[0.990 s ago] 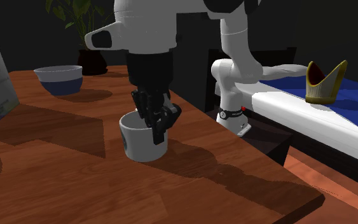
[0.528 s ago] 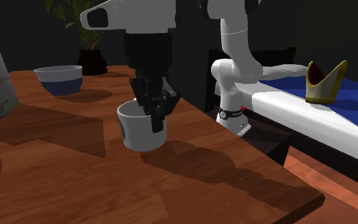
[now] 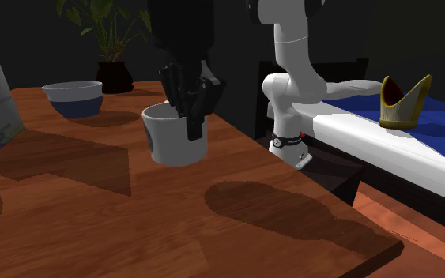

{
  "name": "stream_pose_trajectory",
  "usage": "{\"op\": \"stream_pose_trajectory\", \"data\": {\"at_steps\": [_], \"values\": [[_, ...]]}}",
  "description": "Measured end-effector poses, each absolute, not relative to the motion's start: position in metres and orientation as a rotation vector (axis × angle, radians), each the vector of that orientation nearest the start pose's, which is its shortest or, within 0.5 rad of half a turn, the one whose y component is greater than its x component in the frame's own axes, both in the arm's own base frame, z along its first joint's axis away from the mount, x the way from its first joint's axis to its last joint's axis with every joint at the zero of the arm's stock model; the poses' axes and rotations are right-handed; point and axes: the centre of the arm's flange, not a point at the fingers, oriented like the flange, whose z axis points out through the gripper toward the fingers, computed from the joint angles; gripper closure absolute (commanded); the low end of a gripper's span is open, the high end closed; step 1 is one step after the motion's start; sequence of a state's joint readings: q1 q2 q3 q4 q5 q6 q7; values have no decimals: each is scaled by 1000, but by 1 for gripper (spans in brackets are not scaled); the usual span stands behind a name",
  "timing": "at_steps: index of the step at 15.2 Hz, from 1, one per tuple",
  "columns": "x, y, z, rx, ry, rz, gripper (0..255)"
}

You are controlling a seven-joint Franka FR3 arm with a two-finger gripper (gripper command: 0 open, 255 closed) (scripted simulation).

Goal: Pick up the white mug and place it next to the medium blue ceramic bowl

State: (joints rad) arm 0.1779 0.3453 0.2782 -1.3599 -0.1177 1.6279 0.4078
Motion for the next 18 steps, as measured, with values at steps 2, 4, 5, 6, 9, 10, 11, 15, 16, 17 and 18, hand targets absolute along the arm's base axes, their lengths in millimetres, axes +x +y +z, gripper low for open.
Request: {"op": "stream_pose_trajectory", "data": {"at_steps": [2, 4, 5, 6, 9, 10, 11, 15, 16, 17, 18], "values": [[604, 250, 536, -3188, -73, 78, 255], [605, 251, 547, -3188, -73, 78, 255], [605, 251, 552, -3188, -73, 78, 255], [605, 251, 556, -3188, -73, 78, 255], [604, 251, 573, -3188, -73, 78, 255], [604, 252, 579, -3188, -74, 78, 255], [603, 252, 583, -3188, -74, 78, 255], [603, 251, 604, -3188, -74, 78, 255], [604, 252, 610, -3188, -74, 77, 255], [603, 252, 615, -3188, -74, 78, 255], [603, 251, 620, -3188, -74, 78, 255]]}}
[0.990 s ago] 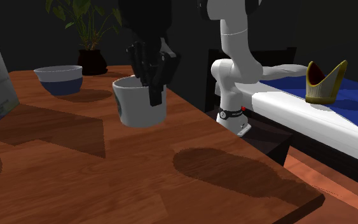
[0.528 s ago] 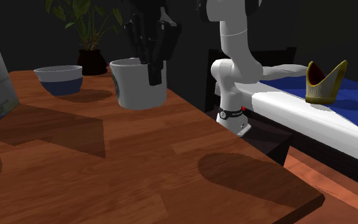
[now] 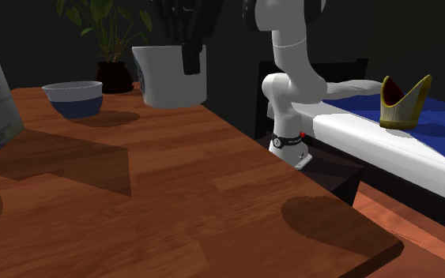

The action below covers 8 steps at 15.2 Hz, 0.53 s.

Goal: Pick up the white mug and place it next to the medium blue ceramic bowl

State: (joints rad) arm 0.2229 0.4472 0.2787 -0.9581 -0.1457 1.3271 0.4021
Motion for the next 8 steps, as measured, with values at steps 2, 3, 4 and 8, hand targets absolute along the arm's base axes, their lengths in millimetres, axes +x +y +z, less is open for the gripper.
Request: {"op": "stream_pose_trajectory", "data": {"at_steps": [2, 3, 4, 8], "values": [[604, 251, 631, -3188, -74, 77, 255], [604, 251, 637, -3188, -74, 77, 255], [604, 251, 640, -3188, -74, 77, 255], [599, 211, 643, -3189, -73, 78, 255]]}}
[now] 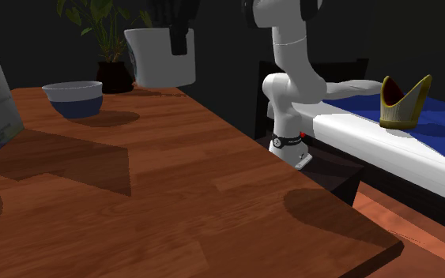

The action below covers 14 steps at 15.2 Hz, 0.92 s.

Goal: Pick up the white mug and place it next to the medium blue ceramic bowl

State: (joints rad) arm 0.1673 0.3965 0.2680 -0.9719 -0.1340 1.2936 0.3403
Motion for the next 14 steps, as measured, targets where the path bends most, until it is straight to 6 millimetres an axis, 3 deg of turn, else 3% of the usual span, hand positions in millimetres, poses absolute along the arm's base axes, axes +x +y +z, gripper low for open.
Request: {"op": "stream_pose_trajectory", "data": {"at_steps": [14], "values": [[574, 29, 643, -3189, -71, 79, 255]]}}
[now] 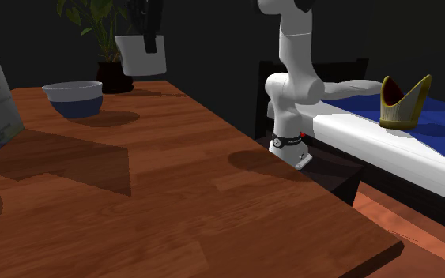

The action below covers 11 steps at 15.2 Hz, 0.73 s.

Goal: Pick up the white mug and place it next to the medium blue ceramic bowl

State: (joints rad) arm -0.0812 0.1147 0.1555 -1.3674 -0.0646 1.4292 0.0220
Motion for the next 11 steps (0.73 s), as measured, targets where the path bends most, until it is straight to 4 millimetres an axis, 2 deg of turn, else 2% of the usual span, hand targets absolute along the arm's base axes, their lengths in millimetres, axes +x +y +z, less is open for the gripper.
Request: {"op": "stream_pose_trajectory", "data": {"at_steps": [1, 3, 11], "values": [[575, 15, 648, -3189, -71, 78, 255], [575, -11, 642, -3189, -71, 79, 255], [564, -116, 644, -3189, -71, 78, 255]]}}
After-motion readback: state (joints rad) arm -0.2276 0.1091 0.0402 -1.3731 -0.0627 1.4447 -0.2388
